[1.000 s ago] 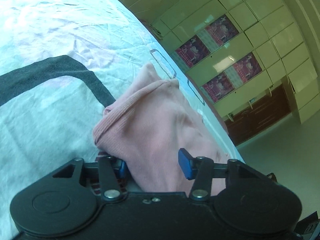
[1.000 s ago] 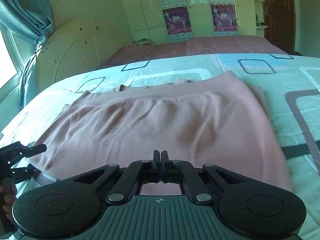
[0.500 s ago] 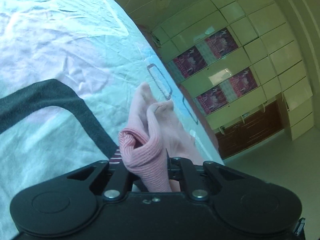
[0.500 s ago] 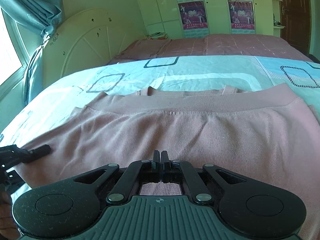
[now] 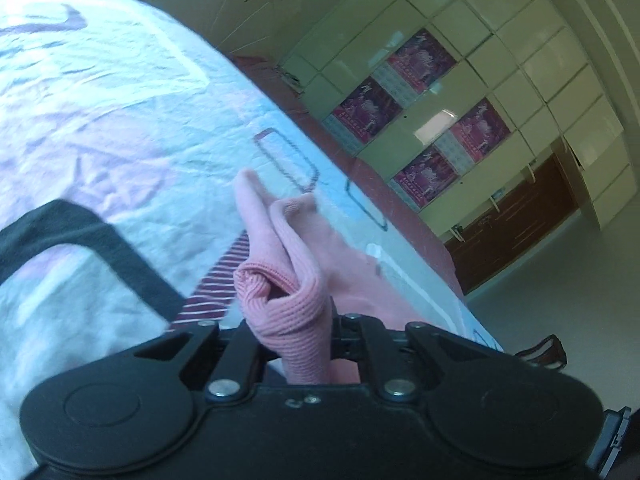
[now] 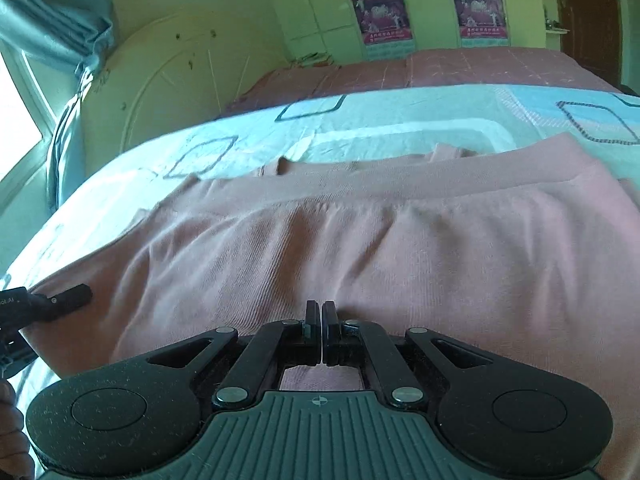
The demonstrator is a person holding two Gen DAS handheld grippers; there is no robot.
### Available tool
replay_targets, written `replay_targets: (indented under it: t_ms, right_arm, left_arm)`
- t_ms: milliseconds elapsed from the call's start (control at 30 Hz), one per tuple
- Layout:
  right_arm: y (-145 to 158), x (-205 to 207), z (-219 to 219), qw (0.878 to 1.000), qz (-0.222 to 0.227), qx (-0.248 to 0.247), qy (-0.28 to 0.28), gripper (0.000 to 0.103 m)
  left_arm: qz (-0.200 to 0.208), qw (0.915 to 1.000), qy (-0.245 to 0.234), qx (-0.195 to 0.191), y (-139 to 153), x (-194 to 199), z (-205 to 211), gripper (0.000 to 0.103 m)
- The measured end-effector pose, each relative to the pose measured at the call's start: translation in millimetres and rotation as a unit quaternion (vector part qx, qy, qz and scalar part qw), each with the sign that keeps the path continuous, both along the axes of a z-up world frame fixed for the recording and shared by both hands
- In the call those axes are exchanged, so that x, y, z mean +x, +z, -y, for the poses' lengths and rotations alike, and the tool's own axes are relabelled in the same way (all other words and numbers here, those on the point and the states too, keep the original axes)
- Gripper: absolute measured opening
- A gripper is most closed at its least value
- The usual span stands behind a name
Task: Fold small clothes
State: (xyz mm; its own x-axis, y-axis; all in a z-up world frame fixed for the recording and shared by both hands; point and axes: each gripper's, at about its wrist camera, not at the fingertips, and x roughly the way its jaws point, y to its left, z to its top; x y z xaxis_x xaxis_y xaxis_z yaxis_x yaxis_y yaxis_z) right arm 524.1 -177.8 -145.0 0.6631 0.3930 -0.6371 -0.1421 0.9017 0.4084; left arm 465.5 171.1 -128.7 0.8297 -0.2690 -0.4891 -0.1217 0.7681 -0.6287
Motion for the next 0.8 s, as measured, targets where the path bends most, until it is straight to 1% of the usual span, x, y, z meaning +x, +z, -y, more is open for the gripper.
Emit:
replay_targets:
  t_ms: [33,100,133,200,267,300,333,367,400,433,467,500,533,567,600,633,667,700,733,767,800]
  right_arm:
    - [4.8,-5.2,13.8,1.000,0.008,0.013,-0.013,0.000]
    - [14.6,-16.2,44.5,0.998,0.024,0.029,-0.040,0.000]
    - [19.3,-21.0,61.8,0.997,0.029,0.040,-0.054,0.000]
    - [28.8,-31.6,100.7,0.994,0.038,0.061,-0.088,0.000]
    - [36.1,-42.8,140.1,0.989,0.042,0.078,-0.119,0.000]
    - [39.0,-49.3,161.1,0.986,0.043,0.086,-0.135,0.000]
    - [41.2,-55.4,180.1,0.983,0.042,0.094,-0.149,0.000]
    - [42.2,-61.2,198.2,0.981,0.041,0.104,-0.160,0.000]
    - [42.8,-65.7,216.3,0.978,0.037,0.121,-0.163,0.000]
    - [42.1,-70.6,231.7,0.977,0.033,0.137,-0.162,0.000]
    - [41.6,-74.2,243.1,0.976,0.029,0.144,-0.161,0.000]
    - [41.5,-77.1,252.8,0.976,0.025,0.144,-0.163,0.000]
    - [41.4,-79.8,260.3,0.976,0.017,0.137,-0.166,0.006]
    - [41.6,-81.6,264.9,0.977,0.014,0.131,-0.167,0.042]
    - [44.2,-86.4,271.1,0.977,0.023,0.129,-0.165,0.062]
    - [45.8,-90.1,273.5,0.978,0.036,0.137,-0.154,0.072]
    - [46.3,-90.6,274.0,0.978,0.037,0.146,-0.144,0.072]
    - [45.3,-89.4,272.5,0.978,0.037,0.157,-0.132,0.069]
    - [44.2,-87.0,269.7,0.978,0.034,0.166,-0.121,0.057]
    - [40.0,-81.8,261.7,0.978,0.028,0.175,-0.107,0.048]
    - [37.3,-76.8,256.0,0.979,0.023,0.179,-0.093,0.046]
  left_arm:
    - [0.005,0.9999,-0.011,0.006,10.6,3.3,12.3,0.007]
    - [0.021,0.9988,-0.043,0.002,31.9,11.7,43.6,0.007]
    - [0.029,0.9976,-0.062,0.009,42.4,15.5,62.8,0.007]
    - [0.036,0.9928,-0.105,0.044,61.3,22.7,111.9,0.007]
    - [0.036,0.9862,-0.146,0.070,70.7,28.1,159.7,0.007]
    - [0.035,0.9803,-0.171,0.094,73.2,29.4,189.9,0.007]
    - [0.035,0.9743,-0.193,0.110,70.7,29.0,219.3,0.007]
    - [0.024,0.9681,-0.217,0.124,64.8,29.7,246.5,0.007]
    - [0.006,0.9600,-0.243,0.139,55.0,30.9,273.6,0.009]
    - [-0.010,0.9491,-0.278,0.148,42.0,31.9,298.3,0.017]
    - [-0.031,0.9350,-0.319,0.151,26.0,31.6,323.0,0.026]
    - [-0.055,0.9231,-0.348,0.155,13.1,28.7,341.1,0.038]
    - [-0.065,0.9154,-0.364,0.159,7.7,22.6,350.8,0.035]
    - [-0.049,0.9127,-0.375,0.156,9.2,11.9,351.9,0.037]
    - [-0.031,0.9136,-0.374,0.157,14.3,3.6,346.8,0.039]
    - [-0.024,0.9170,-0.362,0.166,19.2,-0.3,337.3,0.037]
    - [-0.017,0.9222,-0.345,0.174,24.9,-1.3,324.9,0.037]
    - [-0.006,0.9301,-0.320,0.180,33.1,1.2,309.9,0.038]
    - [-0.002,0.9363,-0.295,0.191,37.6,6.4,295.2,0.039]
    - [-0.006,0.9410,-0.268,0.207,42.9,17.4,282.7,0.039]
    - [-0.012,0.9437,-0.247,0.220,41.9,26.6,269.5,0.038]
